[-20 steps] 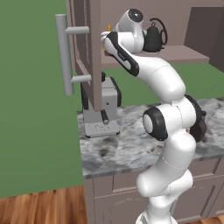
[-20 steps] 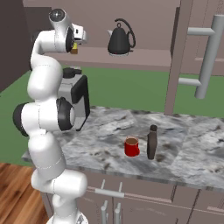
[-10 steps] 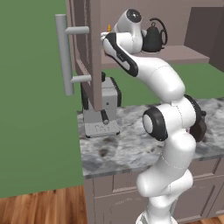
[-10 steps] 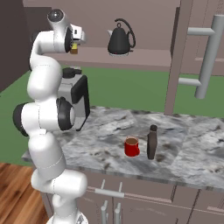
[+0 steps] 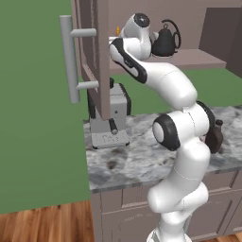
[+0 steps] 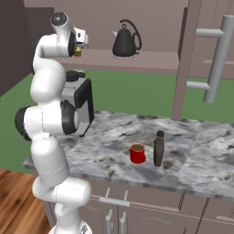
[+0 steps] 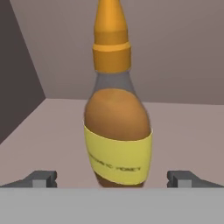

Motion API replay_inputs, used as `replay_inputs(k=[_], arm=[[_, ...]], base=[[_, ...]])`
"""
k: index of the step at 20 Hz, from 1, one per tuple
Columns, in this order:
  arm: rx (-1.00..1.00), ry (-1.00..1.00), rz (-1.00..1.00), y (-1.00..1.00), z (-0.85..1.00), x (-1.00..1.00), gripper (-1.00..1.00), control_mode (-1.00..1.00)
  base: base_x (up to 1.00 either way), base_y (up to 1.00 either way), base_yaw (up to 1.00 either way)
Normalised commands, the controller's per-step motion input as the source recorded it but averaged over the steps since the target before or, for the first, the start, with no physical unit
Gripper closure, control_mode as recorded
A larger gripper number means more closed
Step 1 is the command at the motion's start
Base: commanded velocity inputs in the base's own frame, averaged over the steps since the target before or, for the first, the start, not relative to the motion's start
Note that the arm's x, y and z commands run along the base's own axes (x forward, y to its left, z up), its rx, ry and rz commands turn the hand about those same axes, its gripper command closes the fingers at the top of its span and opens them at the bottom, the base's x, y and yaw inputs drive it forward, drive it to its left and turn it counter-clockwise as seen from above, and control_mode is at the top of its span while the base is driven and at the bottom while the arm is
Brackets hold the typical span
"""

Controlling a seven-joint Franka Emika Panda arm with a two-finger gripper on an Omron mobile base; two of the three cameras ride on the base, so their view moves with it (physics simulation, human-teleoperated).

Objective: Pick the syrup bottle and honey bottle from the cabinet and place them next to the mug.

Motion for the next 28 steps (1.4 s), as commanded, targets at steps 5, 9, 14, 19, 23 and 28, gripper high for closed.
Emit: replay_inputs(k=[5, 9, 14, 19, 23, 28], arm=[[0.0, 0.0, 0.0, 0.04, -0.04, 0.22, -1.0, -1.0], [0.0, 0.0, 0.0, 0.0, -0.01, 0.18, -1.0, -1.0], [0.0, 0.0, 0.0, 0.0, 0.0, 0.11, -1.0, -1.0], [0.0, 0.0, -0.01, 0.0, 0.0, 0.16, -1.0, -1.0], [0.0, 0.0, 0.0, 0.0, 0.0, 0.04, -1.0, -1.0], [0.0, 0.0, 0.0, 0.0, 0.0, 0.0, -1.0, -1.0]], base=[[0.0, 0.0, 0.0], [0.0, 0.0, 0.0], [0.0, 0.0, 0.0], [0.0, 0.0, 0.0], [0.0, 0.0, 0.0], [0.0, 0.0, 0.0]])
